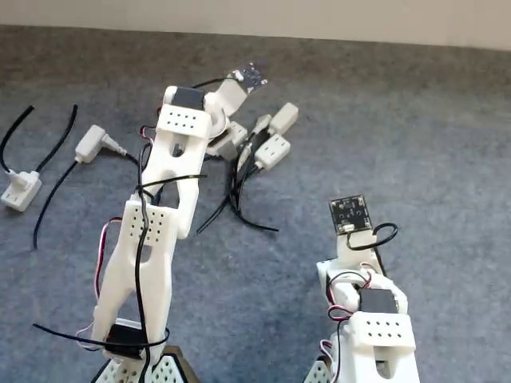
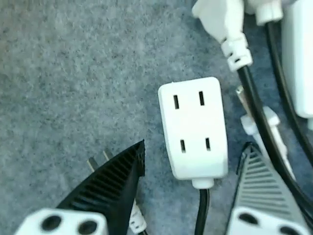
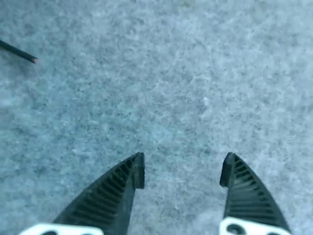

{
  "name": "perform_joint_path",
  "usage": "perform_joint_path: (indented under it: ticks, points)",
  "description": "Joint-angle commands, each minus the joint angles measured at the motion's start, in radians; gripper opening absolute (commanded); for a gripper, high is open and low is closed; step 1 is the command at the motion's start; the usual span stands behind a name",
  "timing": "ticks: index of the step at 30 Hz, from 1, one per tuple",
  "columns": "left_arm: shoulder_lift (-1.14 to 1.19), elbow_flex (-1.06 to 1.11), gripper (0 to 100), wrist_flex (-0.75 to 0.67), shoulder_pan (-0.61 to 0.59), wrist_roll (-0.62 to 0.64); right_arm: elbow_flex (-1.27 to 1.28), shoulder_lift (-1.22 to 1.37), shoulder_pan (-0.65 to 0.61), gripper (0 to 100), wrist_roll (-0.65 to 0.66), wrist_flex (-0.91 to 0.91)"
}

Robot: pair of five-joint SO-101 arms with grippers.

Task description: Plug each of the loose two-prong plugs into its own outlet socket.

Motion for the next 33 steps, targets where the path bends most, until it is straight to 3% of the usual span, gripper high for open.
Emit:
perform_joint_path:
  ticks: [1,3,6,10,15,18,22,33]
  points:
    - [0.008,-0.004,30,-0.023,-0.007,-0.006,-0.004,-0.015,-0.039,25.2,0.008,-0.018]
    - [0.019,-0.004,24,-0.023,-0.005,-0.006,-0.004,-0.015,-0.039,25.2,0.008,-0.018]
    - [0.019,-0.005,1,-0.015,-0.002,-0.038,-0.004,-0.015,-0.041,25.2,0.008,-0.018]
    - [-0.021,-0.024,1,0.097,-0.001,-0.058,-0.004,-0.015,-0.041,25.2,0.008,-0.018]
    - [-0.127,-0.133,0,0.371,-0.007,-0.083,-0.004,-0.015,-0.041,25.2,0.008,-0.018]
    - [-0.251,-0.081,0,0.404,-0.041,-0.077,-0.004,-0.015,-0.041,25.2,0.009,-0.018]
    - [-0.515,0.269,0,0.404,-0.059,-0.161,-0.004,-0.015,-0.042,25.2,0.009,-0.018]
    - [-1.408,1.457,0,0.353,0.077,-0.381,-0.002,-0.015,-0.042,25.2,0.009,-0.038]
